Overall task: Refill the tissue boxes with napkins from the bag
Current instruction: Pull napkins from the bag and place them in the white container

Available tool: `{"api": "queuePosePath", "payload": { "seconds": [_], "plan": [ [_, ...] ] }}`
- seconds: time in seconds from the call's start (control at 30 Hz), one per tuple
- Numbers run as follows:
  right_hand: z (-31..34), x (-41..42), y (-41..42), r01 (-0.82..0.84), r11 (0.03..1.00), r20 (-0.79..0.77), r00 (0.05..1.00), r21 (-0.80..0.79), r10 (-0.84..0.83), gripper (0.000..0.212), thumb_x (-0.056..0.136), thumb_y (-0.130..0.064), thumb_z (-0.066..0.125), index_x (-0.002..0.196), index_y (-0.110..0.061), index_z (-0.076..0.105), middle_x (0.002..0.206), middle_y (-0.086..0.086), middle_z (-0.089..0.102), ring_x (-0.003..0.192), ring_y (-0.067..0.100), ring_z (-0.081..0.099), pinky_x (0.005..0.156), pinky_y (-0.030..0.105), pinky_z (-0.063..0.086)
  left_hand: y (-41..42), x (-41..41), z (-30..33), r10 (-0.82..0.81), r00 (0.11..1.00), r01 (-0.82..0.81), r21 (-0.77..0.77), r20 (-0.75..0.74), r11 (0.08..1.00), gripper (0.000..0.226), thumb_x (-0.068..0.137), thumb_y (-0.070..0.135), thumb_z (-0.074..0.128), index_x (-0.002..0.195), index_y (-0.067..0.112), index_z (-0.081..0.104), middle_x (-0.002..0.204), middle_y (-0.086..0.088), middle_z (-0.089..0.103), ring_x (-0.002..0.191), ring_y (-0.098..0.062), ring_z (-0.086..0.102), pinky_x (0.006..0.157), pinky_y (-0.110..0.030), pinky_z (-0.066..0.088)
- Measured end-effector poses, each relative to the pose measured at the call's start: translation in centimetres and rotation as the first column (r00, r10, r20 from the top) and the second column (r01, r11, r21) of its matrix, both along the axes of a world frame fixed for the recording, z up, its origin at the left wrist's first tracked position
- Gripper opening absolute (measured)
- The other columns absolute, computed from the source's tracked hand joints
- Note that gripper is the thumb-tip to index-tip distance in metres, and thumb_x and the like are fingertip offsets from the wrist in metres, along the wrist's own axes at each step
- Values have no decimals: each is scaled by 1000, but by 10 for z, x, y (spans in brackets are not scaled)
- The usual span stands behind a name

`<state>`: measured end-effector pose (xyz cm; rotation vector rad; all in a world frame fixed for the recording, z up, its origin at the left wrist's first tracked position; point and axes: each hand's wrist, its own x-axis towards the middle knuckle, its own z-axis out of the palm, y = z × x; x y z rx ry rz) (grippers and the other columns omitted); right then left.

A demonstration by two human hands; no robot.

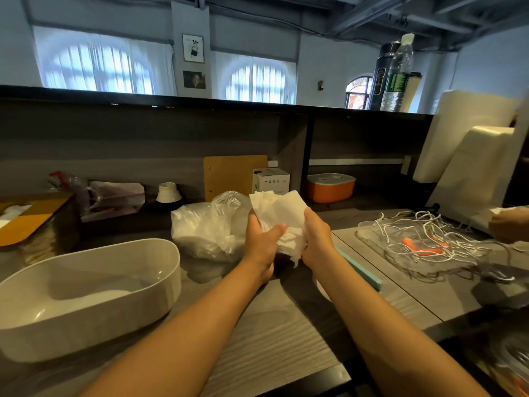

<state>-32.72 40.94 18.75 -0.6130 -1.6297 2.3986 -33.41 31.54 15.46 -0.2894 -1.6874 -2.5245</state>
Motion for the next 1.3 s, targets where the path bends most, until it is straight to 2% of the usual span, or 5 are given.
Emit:
{"api": "queuePosePath", "payload": {
  "seconds": [0.17,0.3,0.57,1.07,1.3],
  "plan": [
    [-1,4,1,-78,997,-7,997,12,78,43,87,-39,69,122,-19,52,118,13,62,103,35,63,89,52,55,-4,1,2,-8,1000,8,53,-8,999,59,89,1,66,138,26,42,123,-5,62,112,-26,64,89,-53,57],
    [1,6,8,34,996,-91,995,80,-27,2,93,-22,66,92,-21,64,98,6,66,95,29,67,86,50,57,-3,6,4,-178,984,177,44,10,983,69,86,-6,67,142,22,37,128,-12,61,113,-30,64,81,-45,61],
    [-1,4,12,259,929,-261,947,264,-189,21,94,-23,63,74,-27,64,85,-2,66,88,21,65,87,45,57,-3,9,4,-291,957,291,-14,18,957,72,83,-9,66,142,20,38,126,-13,62,114,-30,63,91,-49,57],
    [14,8,38,325,940,-406,850,-98,-336,21,99,-32,55,120,-29,52,105,-5,60,95,16,61,79,40,56,-8,2,6,-255,958,243,98,133,965,63,91,-9,54,144,21,38,129,-14,59,109,-32,64,73,-39,62],
    [19,10,26,192,963,-438,894,188,-92,9,98,-30,57,106,-33,55,103,-5,61,94,17,62,72,33,59,-12,-5,7,-151,975,123,169,165,978,60,93,-7,48,145,22,39,128,-13,61,110,-33,63,70,-42,60]
  ]
}}
